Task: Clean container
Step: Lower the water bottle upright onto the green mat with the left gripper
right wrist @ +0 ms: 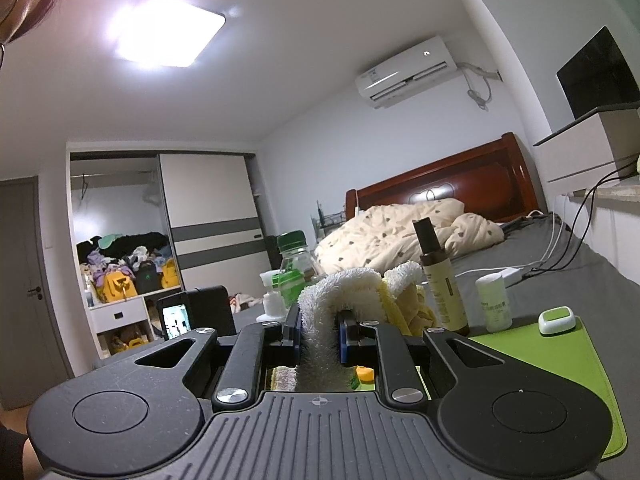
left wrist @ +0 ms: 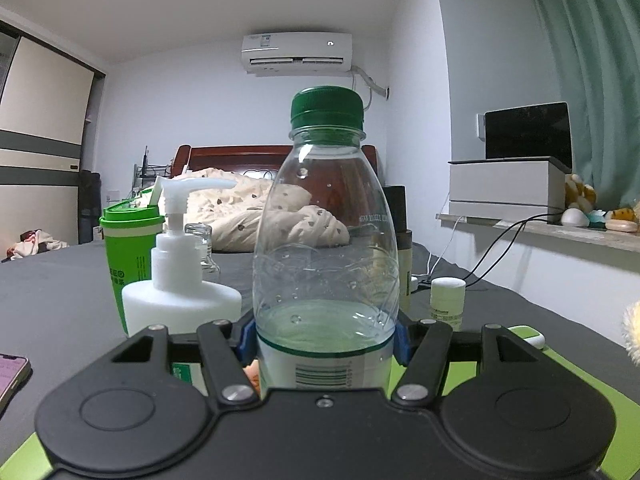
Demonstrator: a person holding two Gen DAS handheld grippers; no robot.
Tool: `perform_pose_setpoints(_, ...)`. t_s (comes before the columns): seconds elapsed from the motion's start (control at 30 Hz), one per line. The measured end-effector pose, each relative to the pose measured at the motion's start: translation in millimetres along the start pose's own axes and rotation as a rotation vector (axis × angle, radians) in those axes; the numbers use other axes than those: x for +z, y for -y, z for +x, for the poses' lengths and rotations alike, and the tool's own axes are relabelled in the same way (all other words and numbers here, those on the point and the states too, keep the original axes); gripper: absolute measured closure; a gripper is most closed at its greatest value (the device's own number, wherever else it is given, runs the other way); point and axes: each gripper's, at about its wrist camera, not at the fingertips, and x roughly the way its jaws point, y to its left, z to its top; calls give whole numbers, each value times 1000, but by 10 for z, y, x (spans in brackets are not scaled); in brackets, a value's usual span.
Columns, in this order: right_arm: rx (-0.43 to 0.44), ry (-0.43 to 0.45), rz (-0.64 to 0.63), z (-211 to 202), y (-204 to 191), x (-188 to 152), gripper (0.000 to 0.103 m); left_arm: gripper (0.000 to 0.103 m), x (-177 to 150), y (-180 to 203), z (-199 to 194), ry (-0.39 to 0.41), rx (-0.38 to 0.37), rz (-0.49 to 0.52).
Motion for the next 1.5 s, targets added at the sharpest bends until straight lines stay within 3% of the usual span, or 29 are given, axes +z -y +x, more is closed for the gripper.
perform_pose_setpoints(1.03,-6,3,-2,-58,-49,-5,87,42,30,74,23,-40,31,10)
perform_pose_setpoints(1.2,-11,9,-5,-75,-49,-3,87,32,97,132,-65,30,48,52)
perform_pose_setpoints(1.27,-21,11,-7,-72,-50,6,87,15,134,153,-93,45,50,59)
perform_pose_setpoints(1.37,-39,15,-9,-64,-49,25,87,1,170,163,-153,63,64,54)
perform_pose_setpoints(1.5,-64,20,-12,-53,-49,51,87,0,184,138,-221,50,50,36)
